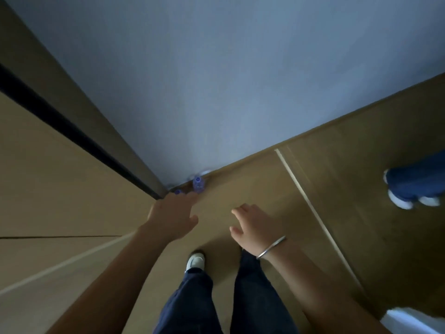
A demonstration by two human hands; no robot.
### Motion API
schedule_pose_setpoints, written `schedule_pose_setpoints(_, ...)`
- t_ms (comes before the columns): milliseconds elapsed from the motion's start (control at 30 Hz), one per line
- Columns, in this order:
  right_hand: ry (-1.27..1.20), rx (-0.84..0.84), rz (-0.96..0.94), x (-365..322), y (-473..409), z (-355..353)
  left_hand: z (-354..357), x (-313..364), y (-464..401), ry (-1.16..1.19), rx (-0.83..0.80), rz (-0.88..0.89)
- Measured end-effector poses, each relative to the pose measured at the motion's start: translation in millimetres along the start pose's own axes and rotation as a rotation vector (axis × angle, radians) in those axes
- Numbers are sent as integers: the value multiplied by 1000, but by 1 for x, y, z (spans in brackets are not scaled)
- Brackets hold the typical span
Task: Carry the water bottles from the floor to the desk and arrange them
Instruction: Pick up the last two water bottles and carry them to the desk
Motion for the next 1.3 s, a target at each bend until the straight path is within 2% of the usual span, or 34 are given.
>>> schedule_pose_setpoints(100, 4, -17, -108, 16, -36, 5, 9, 1, -27, 23, 0, -109)
schedule_pose_setpoints(267, -60, 34, -163, 38, -99, 29, 49, -4, -92, 118, 42, -200)
schedule_pose_setpoints(433, -125, -70, -124, 57, -185, 124, 128, -66, -172, 203, 68, -339)
schedule_pose_setpoints(600, -173, -181, -76, 76, -276, 243, 235, -127, -248, 169, -40, -385)
schedule_pose_setpoints(733, -137, -224, -101, 78, -340, 314, 288, -173, -297, 149, 5, -484)
schedule_pose_setpoints(833, -109, -212, -144, 75, -378, 350, 316, -202, -323, 227, 55, -587)
schedule_pose_setpoints(933, -146, -177, -97, 79, -410, 377, 344, -230, -339, 320, 88, -687)
schedule_pose_setpoints(1067, -246, -136, -50, 86, -440, 399, 362, -258, -359, 309, 143, -732)
schedule_pose_setpoints(1200, -344, -144, -57, 81, -466, 414, 371, -277, -374, 614, 304, -780)
schedule_pose_setpoints(1300, -582, -170, -33, 69, -482, 429, 382, -286, -376, 796, 358, -828)
Point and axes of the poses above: each hand's wrist, its own y-axis away from the middle knuckle, its own z-axis out of the palm, x = y × z, the point moved 8 cm from there along -y, towards the middle knuckle, and after that the axes turned 8 degrees about y, right-handed, at the moved point
